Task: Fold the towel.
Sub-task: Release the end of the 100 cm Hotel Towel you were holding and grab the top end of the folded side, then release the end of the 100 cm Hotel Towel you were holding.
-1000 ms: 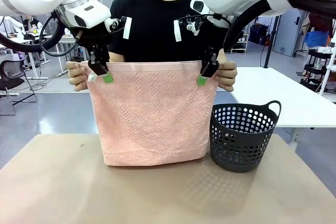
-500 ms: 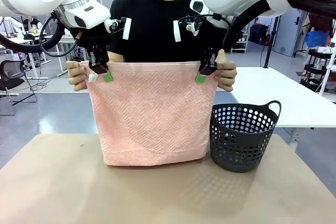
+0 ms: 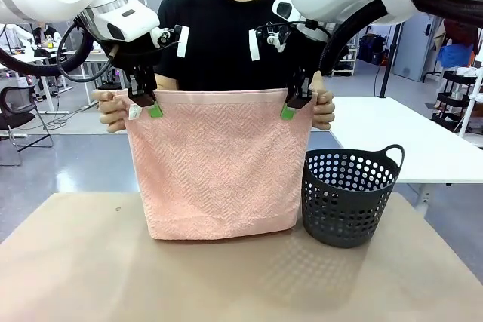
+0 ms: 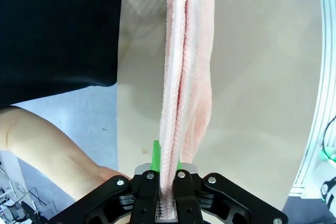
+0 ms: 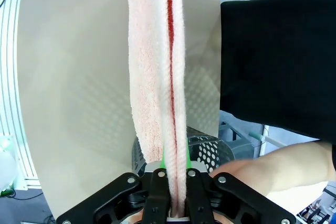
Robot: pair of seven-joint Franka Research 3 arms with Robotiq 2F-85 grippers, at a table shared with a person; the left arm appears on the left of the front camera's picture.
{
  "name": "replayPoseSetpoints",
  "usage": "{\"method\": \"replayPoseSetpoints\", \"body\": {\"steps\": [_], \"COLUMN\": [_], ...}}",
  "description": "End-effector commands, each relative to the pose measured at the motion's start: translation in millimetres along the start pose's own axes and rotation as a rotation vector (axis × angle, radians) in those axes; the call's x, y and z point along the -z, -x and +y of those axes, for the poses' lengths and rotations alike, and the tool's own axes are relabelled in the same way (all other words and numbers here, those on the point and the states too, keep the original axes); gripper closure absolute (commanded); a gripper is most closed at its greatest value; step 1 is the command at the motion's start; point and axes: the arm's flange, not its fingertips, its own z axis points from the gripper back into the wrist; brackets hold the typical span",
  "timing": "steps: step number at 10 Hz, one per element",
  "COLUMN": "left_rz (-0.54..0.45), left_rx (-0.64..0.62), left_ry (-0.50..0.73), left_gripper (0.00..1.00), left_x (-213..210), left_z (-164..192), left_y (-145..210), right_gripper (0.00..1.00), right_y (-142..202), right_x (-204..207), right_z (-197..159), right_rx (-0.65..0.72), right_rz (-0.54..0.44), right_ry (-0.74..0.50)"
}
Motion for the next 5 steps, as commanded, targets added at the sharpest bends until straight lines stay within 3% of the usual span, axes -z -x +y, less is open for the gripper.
{"method": "replayPoseSetpoints", "body": {"steps": [1,5], "left_rz": [-0.001,-0.001], "left_rx": [-0.001,-0.001], "left_ry": [-0.003,-0.003], "left_gripper": [1.00,1.00], "left_x": [-0.7,-0.7], "left_z": [0.5,0.5], "left_y": [0.5,0.5], "right_gripper": [1.00,1.00], "right_y": [0.5,0.5], "right_x": [-1.2,-1.2], "right_z": [0.1,0.1], "right_rx": [-0.001,-0.001], "right_rz": [0.001,0.001], "right_ry": [0.003,0.003]}}
